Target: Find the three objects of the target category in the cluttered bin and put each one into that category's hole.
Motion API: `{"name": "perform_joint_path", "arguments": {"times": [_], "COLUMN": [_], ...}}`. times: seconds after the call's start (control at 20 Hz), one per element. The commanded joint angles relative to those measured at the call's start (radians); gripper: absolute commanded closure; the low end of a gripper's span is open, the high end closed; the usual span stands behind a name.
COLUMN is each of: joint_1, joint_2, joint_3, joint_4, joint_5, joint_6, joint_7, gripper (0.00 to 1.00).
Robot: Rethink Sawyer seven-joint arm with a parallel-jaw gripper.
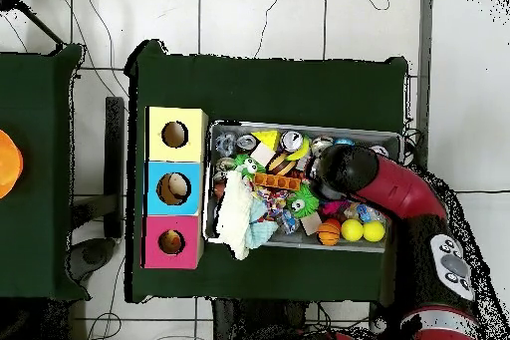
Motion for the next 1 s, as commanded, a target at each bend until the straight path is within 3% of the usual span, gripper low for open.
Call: {"name": "perform_joint_path", "arguments": {"times": [0.05, 0.3, 0.6, 1.0], "joint_1": [-0.051, -0.071, -0.093, -0.097], "joint_2": [0.036, 0.067, 0.087, 0.156], "joint_3": [0.090, 0.107, 0.115, 0.099], "joint_4": [-0.121, -0.175, -0.169, -0.212], "joint_5": [-0.040, -0.064, -0.093, -0.113], "joint_6": [0.145, 0.168, 0.156, 0.161], "joint_7": [-0.062, -0.096, -0.105, -0.065], "gripper": [0.00, 0.00, 0.00, 0.00]}}
